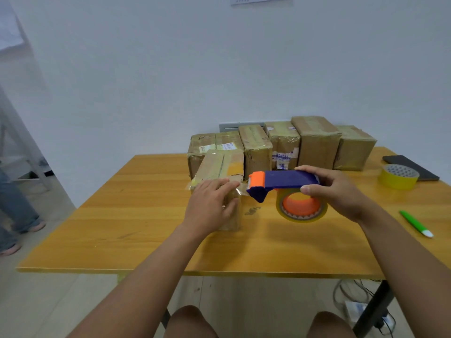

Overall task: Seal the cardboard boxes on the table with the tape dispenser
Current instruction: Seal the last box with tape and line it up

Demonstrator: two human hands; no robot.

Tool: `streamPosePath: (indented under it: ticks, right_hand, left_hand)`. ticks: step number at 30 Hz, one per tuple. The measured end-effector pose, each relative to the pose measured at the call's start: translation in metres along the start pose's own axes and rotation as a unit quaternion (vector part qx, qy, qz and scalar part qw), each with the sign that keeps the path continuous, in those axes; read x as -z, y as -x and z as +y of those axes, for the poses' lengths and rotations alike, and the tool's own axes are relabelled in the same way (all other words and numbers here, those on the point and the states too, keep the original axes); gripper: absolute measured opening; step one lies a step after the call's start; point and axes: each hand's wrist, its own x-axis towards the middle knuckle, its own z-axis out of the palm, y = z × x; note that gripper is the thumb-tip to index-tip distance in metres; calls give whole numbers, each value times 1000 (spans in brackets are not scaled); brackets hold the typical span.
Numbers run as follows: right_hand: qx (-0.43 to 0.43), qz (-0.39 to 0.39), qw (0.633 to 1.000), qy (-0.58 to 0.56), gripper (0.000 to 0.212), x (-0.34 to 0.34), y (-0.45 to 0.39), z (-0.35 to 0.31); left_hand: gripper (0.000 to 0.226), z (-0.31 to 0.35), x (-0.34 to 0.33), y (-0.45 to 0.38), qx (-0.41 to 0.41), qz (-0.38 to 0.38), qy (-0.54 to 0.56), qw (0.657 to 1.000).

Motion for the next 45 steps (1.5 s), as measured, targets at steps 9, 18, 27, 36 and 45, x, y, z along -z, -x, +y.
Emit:
streamPosePath:
  ticks: [9,18,27,36,45]
  right_hand:
    - [5,1,1000,-20,66,-2,3,17]
    - [24,-18,989,146,40,0,-17,-51]
    - [-48,-1,966,255,34,-16,-27,-19]
    - [17,156,974,163,49,-11,-17,-20]
    - [32,222,974,29,52,-34,-12,-7]
  left_hand:
    - [42,3,3,1,6,-3,1,1000]
    - [42,2,-2,1,1,-3,1,1000]
    - [40,5,-1,1,8,10,14,1000]
    - [44,29,3,-13,145,27,104,984]
    - [20,23,-17,-8,77,96,33,992]
